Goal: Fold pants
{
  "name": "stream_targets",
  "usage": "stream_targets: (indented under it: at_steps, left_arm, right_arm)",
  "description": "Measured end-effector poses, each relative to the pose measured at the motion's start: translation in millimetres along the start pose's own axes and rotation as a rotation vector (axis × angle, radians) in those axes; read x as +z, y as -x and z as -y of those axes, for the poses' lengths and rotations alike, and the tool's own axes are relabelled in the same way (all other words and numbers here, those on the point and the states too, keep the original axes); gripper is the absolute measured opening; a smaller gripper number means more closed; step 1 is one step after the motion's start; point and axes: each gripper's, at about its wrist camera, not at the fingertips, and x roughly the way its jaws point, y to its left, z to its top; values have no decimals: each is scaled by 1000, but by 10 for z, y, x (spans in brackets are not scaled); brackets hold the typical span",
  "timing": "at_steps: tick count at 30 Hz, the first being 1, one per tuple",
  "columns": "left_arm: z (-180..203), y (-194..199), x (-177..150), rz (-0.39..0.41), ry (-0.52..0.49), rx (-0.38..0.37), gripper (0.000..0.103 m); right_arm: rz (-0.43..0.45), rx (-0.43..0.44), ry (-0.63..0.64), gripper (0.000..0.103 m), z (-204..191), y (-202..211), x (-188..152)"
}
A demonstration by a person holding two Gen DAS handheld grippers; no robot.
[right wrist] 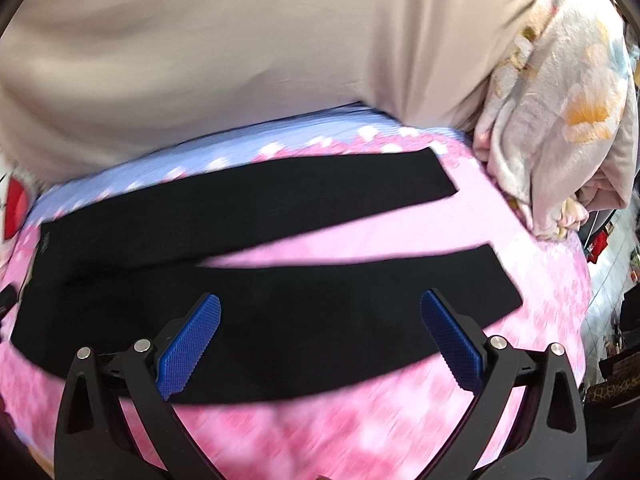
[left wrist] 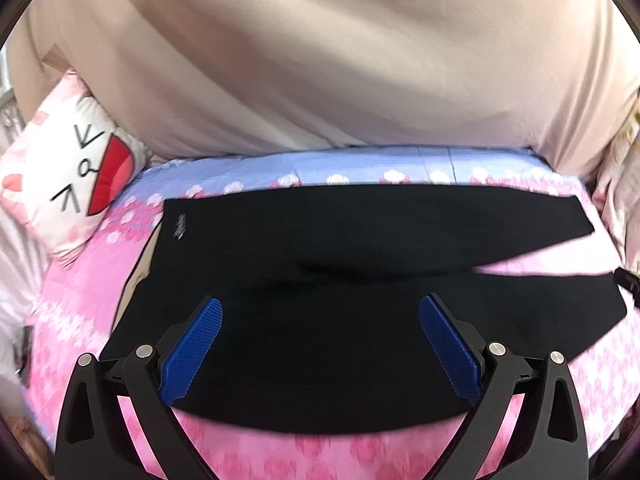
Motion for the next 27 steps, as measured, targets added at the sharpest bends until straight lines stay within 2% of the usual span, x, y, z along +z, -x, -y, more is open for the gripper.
stream_targets:
  at_steps: [3,5,8,10,13,17,21,22,23,25,27]
  left_arm:
    - [-27,-252,180,23,8,2,97]
    - [18,-445,278,-1,8,9,97]
    - [127,-755,400,-42,17,5,97]
    - [161,-926,454,-66,52,-5,96]
    - [179,-1102,517,-69,131,-47,96]
    - [145,-1327,512,-103,190,-53,96]
    - [3,-1386,428,-69,367,-143,96]
    - [-66,-1383,376,-45,431,-165,96]
    - [-92,-1412,340,-54,466,-168,97]
    - [-85,-1502,305,-106,473,-168,97]
    - [-107,-1614,271,-158,441,-196,97]
  right_arm:
    - [-6,-6,17,98,435,-427,366]
    - [-14,-41,58,98,791,-853,669]
    - [-33,-41,65,98,1309,-1579,890]
    - [-56,1,35,98,1645,-2066,1053]
    - [-88,48,29,97,1888,-2471,1160]
    - [-96,98,53,97,2000,-2736,1201]
    - [-124,186,44,97,2078,-2937,1154]
    - [-101,211,44,97,2097,-2953,1148]
    - [-87,235,50,97,2102,-2958,1145]
    - [-69,281,56,94,2087,-2980,1158]
    - [-58,289,67,82,2059,-2989,1150]
